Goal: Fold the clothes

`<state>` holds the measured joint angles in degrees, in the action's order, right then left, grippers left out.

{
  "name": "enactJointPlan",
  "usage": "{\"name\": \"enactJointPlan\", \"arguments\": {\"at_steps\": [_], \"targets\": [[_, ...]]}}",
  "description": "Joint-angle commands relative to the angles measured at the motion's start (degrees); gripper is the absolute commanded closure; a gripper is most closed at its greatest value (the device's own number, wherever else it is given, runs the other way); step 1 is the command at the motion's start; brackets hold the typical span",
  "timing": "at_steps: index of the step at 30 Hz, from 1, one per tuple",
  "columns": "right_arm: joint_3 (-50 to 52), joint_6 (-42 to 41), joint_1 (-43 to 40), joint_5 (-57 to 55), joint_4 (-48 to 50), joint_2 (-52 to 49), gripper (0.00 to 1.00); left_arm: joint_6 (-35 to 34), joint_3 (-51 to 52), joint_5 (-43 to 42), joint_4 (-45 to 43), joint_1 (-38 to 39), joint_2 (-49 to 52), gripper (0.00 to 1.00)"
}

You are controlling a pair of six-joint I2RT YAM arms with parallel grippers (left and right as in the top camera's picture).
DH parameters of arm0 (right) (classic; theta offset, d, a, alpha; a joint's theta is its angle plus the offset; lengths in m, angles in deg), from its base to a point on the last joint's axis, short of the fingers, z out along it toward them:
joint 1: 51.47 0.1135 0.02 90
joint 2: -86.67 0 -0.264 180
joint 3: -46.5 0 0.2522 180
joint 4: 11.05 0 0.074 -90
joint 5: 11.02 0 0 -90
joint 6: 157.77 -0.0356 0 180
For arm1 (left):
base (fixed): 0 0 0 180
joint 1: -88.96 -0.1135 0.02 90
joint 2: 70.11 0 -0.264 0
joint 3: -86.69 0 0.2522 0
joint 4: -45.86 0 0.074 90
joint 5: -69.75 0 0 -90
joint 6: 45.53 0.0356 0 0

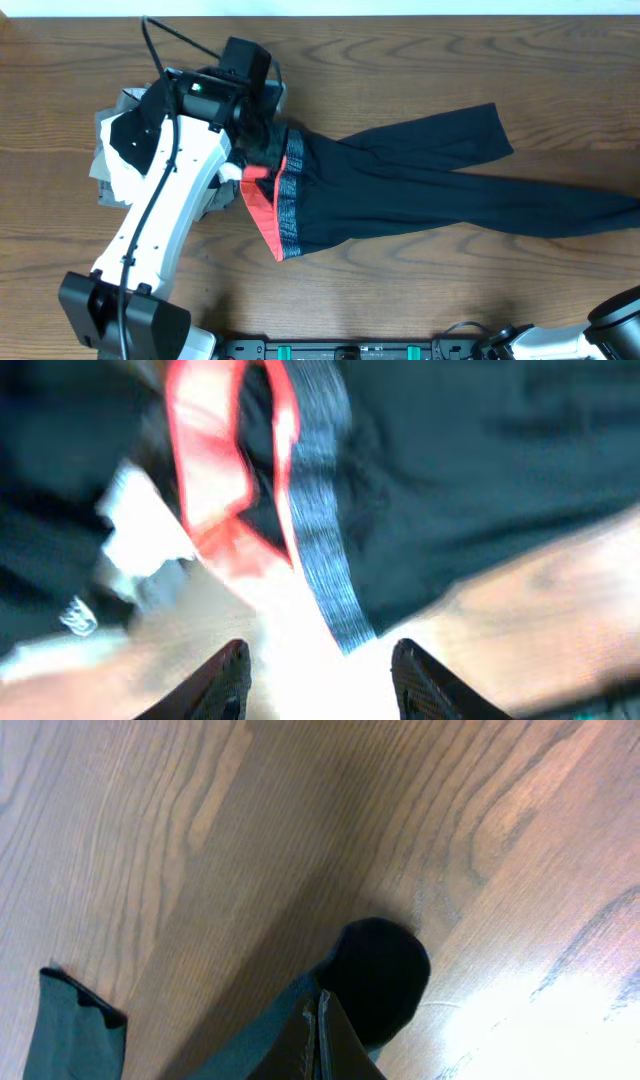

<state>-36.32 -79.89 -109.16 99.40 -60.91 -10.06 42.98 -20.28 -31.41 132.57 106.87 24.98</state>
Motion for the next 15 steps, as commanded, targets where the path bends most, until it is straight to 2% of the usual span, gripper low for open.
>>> {"name": "enactJointPlan", "arguments": {"at_steps": [1, 5, 9, 15], "targets": [[-0.48, -1.46, -0.11, -1.09, 0.37, 0.02, 0.99, 0.46, 2.71, -4.22, 3.32, 0.79, 0.17, 0.52], [-0.48, -1.62, -0.09, -1.09, 0.44, 0.02, 0.99, 0.59, 11.89, -5.01, -1.44, 0.83, 0.17, 0.52], [-0.48, -1.62, -0.09, -1.09, 0.5, 0.02, 0.99, 3.34, 21.42, -6.12, -10.38, 0.76, 0.17, 0.48], [-0.48, -1.62, -0.09, -0.87, 0.37, 0.02, 0.99, 8.61, 27.96, -6.16, -17.38, 0.76, 0.42, 0.44]]}}
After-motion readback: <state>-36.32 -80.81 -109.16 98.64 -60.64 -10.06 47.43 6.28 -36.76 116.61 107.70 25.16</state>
